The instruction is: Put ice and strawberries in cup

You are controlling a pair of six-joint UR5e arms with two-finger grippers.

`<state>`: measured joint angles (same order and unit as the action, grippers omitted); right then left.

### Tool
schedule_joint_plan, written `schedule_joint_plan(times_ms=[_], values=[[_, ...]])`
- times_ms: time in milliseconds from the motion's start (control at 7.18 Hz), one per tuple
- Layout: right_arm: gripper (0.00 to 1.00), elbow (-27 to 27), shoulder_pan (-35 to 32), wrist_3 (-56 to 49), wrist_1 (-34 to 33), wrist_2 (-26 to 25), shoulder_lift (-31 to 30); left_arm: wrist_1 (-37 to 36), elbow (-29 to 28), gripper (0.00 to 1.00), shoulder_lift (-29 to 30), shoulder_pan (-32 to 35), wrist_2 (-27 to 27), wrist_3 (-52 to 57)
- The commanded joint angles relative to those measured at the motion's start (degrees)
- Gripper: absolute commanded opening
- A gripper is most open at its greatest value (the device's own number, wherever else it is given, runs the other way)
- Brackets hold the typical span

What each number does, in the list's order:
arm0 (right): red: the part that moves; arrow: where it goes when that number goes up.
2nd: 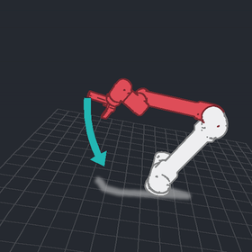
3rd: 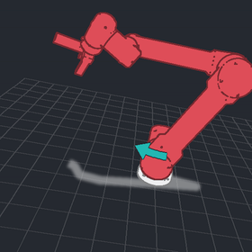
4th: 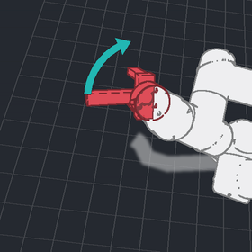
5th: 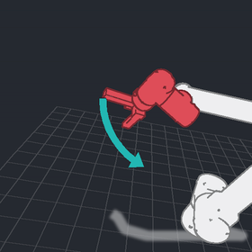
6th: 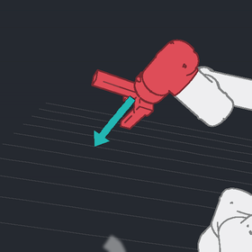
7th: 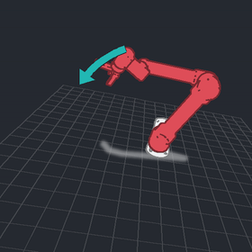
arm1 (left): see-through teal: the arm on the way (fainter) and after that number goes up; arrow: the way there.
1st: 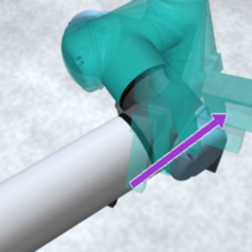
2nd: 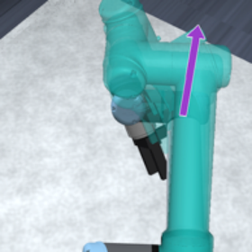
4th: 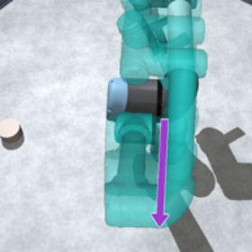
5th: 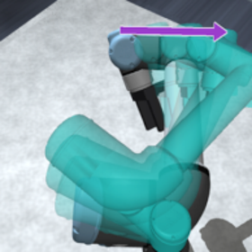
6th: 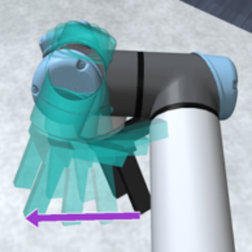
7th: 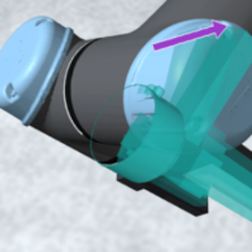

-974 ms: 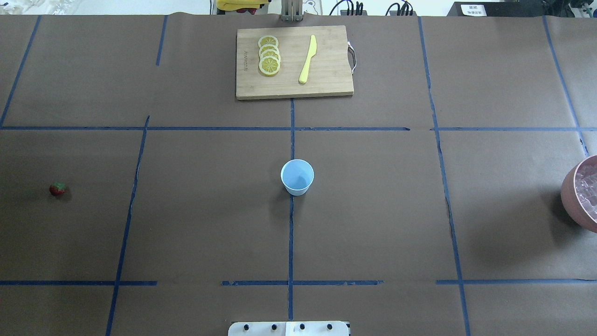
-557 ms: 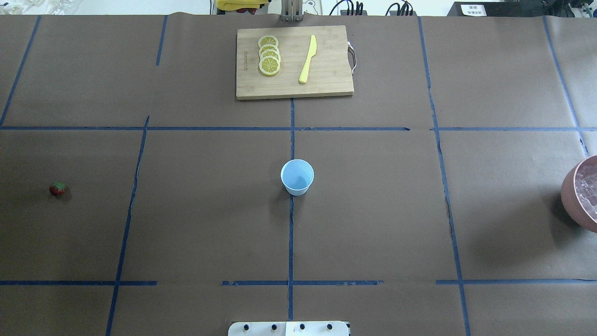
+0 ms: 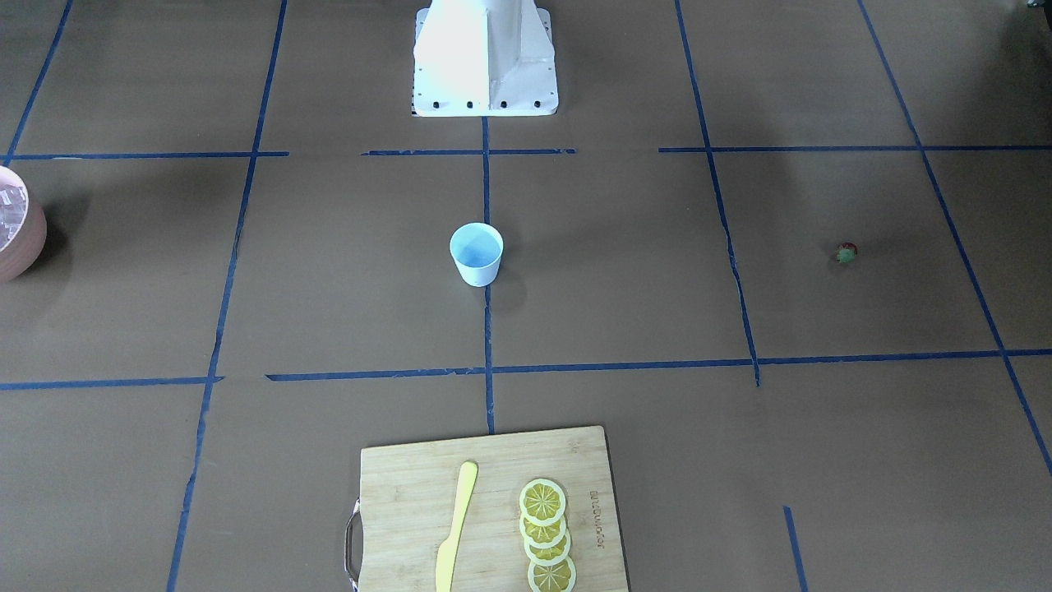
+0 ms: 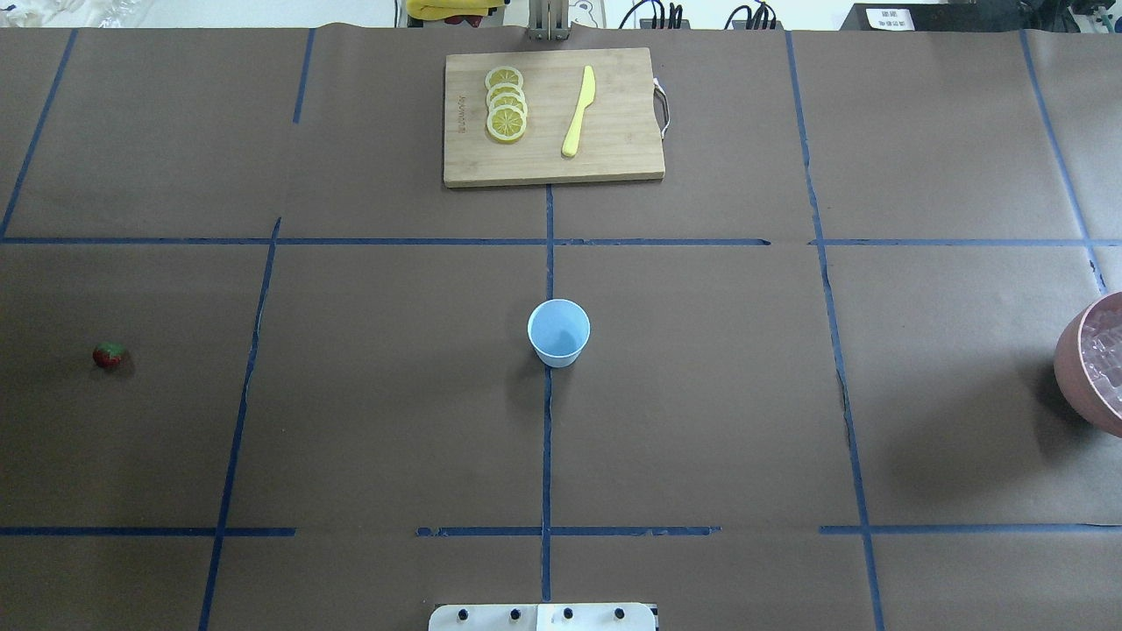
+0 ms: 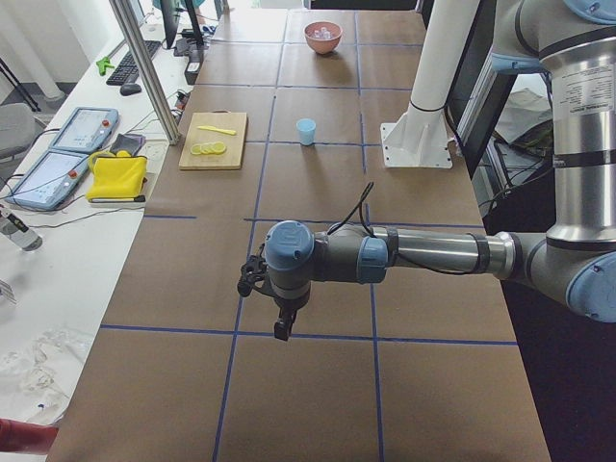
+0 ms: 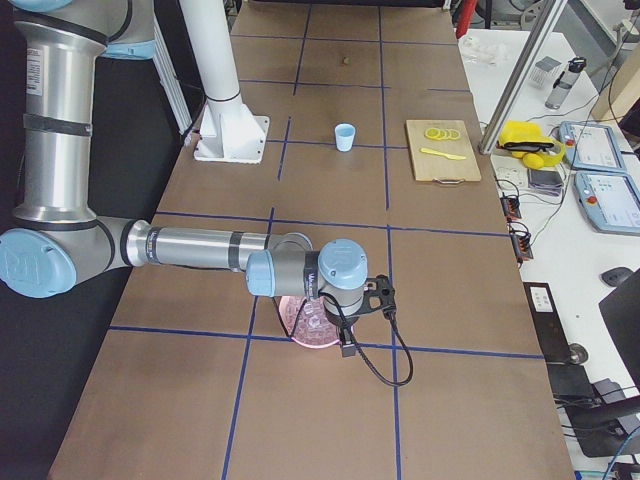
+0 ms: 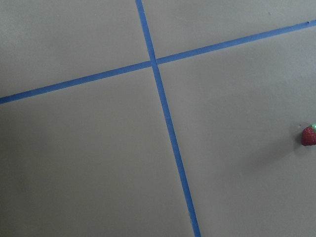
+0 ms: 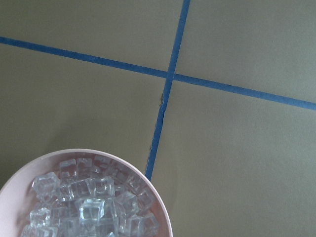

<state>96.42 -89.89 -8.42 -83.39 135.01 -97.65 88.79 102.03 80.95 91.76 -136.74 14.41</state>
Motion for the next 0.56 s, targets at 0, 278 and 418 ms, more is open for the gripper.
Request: schedule_joint_plan(times_ms=[0,278,418], values=[[1.00,-0.2,6.0,4.3,8.4,-1.0,-0.6,0.0,0.0,1.00,0.0,0.0,-0.1,0.0],[1.00,-0.1,8.8,5.9,12.7,-1.0,-2.2,0.0,0.0,1.00,0.0,0.0,-0.1,0.0],[1.00,0.0,9.6,7.7,15.9,-1.0,-3.2,0.0,0.0,1.00,-0.1,0.0,-0.1,0.0]])
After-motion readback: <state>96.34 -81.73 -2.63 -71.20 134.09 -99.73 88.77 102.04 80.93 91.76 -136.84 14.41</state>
